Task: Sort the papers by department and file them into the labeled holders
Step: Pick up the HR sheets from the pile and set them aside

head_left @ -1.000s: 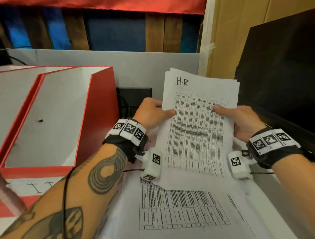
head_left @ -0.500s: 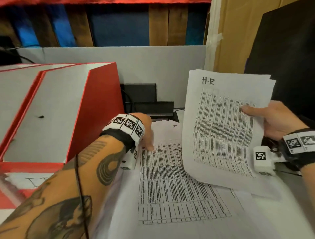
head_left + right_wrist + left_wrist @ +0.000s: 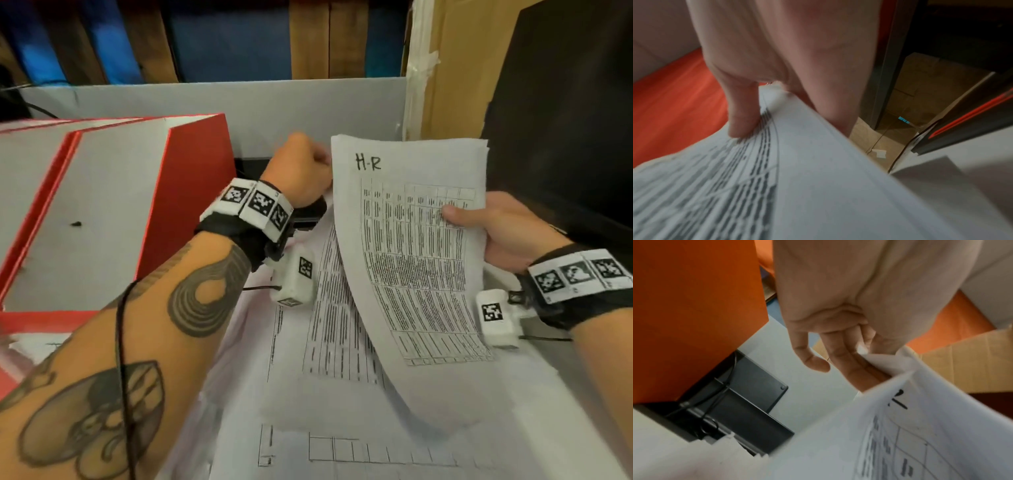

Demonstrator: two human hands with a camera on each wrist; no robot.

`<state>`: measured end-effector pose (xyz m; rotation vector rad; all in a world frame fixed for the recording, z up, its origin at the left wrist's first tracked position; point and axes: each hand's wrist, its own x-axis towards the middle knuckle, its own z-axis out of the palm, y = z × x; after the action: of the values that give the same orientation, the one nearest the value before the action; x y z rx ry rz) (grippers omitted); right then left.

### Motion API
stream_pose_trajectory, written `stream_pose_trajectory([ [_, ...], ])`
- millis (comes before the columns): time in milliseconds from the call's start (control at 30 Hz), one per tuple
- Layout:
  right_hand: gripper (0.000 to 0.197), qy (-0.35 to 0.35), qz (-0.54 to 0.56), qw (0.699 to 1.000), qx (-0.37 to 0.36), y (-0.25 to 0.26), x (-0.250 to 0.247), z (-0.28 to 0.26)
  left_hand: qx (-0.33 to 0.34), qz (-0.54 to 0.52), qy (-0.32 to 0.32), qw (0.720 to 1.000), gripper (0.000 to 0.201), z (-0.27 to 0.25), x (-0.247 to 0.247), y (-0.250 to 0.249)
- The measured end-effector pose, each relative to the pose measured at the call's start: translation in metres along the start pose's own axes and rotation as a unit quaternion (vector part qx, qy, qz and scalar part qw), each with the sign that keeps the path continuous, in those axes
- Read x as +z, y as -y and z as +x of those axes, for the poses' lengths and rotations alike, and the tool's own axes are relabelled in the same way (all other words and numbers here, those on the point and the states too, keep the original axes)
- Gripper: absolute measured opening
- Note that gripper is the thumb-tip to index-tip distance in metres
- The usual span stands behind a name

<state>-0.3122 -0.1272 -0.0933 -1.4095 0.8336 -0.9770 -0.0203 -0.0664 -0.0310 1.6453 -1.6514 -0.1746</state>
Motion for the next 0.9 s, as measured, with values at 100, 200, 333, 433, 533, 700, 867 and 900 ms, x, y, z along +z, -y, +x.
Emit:
stream_pose_trajectory([
  [100,0.041,-0.049,-0.015,0.998,-0.027,0.001,-0.008,0.001,-0.051,-0.101,-0.013,0.994,0.043,0.000,-0.005,0.005],
  [200,0.047,-0.091,0.022,0.995,-0.040,0.008,-0.024,-0.001,-0.146,-0.017,0.108,0.983,0.053,-0.005,-0.007,0.020],
  [333,0.057,-0.111,0.059,0.992,-0.009,0.016,-0.043,-0.007,-0.143,0.366,0.302,0.868,0.062,-0.019,0.003,0.040],
  [433,0.047,-0.099,0.046,0.994,-0.016,0.018,-0.050,-0.011,-0.142,0.384,0.311,0.858,0.071,-0.027,0.009,0.047],
  [533,0.042,-0.078,0.027,0.996,-0.041,0.021,-0.051,-0.015,-0.143,0.365,0.262,0.882,0.073,-0.027,0.010,0.044],
  [700,0.049,-0.063,0.010,0.997,-0.050,0.019,-0.069,-0.015,-0.078,0.270,0.314,0.907,0.082,-0.021,0.015,0.044],
  [867,0.059,-0.060,0.004,0.997,-0.049,0.021,-0.072,-0.014,-0.063,0.278,0.326,0.901,0.053,-0.022,0.019,0.048],
  [900,0.059,-0.062,0.008,0.996,-0.056,0.021,-0.071,-0.014,-0.056,0.282,0.316,0.904,0.046,-0.021,0.019,0.049],
])
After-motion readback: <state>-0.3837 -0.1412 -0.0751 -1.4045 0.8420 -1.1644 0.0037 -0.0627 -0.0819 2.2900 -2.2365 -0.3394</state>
